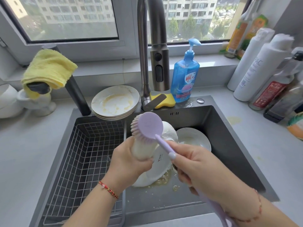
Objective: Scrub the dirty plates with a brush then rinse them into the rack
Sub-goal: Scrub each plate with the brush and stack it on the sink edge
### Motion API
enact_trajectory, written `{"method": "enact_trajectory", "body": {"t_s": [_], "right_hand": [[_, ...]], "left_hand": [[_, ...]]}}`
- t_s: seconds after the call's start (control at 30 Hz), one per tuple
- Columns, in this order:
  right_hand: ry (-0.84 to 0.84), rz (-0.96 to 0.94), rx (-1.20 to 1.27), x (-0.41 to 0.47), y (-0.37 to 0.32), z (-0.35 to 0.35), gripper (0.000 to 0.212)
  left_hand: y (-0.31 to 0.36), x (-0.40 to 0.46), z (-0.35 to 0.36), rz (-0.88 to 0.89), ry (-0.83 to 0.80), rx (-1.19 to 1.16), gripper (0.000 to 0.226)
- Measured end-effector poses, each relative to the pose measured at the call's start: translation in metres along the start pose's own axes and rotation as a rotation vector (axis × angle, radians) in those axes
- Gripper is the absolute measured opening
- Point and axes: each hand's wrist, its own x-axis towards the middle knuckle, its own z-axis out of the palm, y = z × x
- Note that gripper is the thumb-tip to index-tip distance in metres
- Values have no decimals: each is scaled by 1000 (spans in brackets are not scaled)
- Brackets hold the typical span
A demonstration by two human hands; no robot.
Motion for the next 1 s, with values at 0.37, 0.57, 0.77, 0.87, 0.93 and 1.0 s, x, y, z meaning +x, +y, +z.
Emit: {"method": "enact_trajectory", "body": {"t_s": [0.37,0.57,0.77,0.87,0.93,1.0], "right_hand": [[304,-4,-57,2,45,-28,42],[106,-105,-251,-8,59,2,57],[121,6,-298,-14,54,-13,52],[171,-20,-324,0,43,-18,50],[113,-31,-304,2,36,-12,49],[20,-24,-290,-4,36,-6,49]], "left_hand": [[-12,5,-13,-145,72,-448,77],[-9,11,-11,-209,44,-671,84],[-21,14,-21,-218,30,-703,83],[-19,12,-14,-209,-13,-699,83],[-16,12,-12,-204,-21,-706,84],[-16,14,-16,-195,-7,-719,83]]}}
